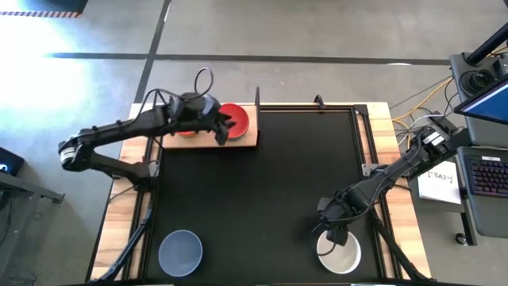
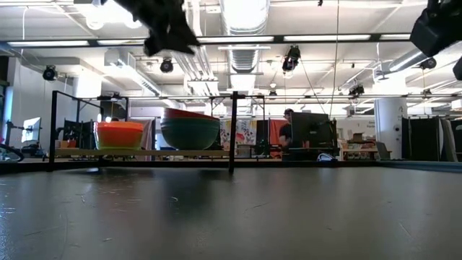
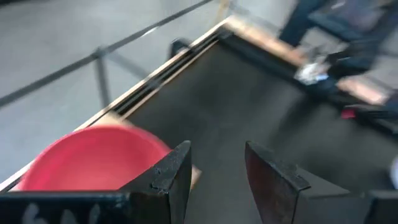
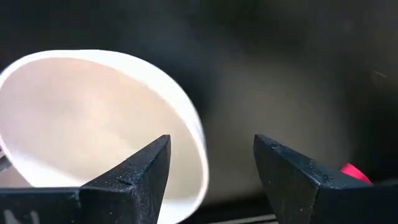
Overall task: Place and stack bowls onto a shelf
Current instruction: Stack the large white bowl onto the orange bowl on the shelf
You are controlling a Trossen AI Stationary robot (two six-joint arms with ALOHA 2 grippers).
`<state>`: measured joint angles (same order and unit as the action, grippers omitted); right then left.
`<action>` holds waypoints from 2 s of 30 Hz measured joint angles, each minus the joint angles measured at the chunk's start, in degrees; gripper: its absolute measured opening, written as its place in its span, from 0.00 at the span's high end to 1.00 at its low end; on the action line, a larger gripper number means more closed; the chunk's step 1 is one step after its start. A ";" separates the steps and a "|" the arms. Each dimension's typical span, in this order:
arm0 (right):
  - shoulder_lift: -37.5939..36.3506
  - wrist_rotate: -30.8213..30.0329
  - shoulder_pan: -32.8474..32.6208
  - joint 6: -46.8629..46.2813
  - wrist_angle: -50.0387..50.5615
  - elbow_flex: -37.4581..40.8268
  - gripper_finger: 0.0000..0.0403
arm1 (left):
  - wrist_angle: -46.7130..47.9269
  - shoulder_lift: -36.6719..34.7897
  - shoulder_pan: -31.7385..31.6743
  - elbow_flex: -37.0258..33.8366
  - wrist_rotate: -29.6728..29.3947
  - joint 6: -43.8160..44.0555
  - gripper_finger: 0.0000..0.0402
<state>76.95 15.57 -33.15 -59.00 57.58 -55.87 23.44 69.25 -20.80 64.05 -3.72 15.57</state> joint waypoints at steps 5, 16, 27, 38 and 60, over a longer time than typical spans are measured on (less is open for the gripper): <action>0.00 1.39 -0.25 1.63 -6.54 3.14 0.46 | -1.86 -5.02 6.20 0.00 -0.31 0.17 0.67; 0.17 0.96 -0.24 3.03 -13.61 8.26 0.55 | -1.92 -8.64 14.20 -0.02 -7.79 0.57 0.67; 0.17 0.95 -0.22 4.10 -16.96 8.35 0.96 | -2.69 -6.25 14.52 -0.06 -7.79 1.92 0.67; -1.01 -4.82 2.41 8.65 -16.32 5.66 0.98 | -3.43 -6.01 16.36 -0.07 -7.75 2.32 0.67; -2.52 -60.56 29.32 39.43 -12.92 -19.27 0.98 | -12.79 0.05 21.25 -0.09 -12.65 -7.87 0.67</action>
<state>74.43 -44.99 -3.82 -19.56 44.67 -75.14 10.64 69.30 0.45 63.96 -16.37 7.70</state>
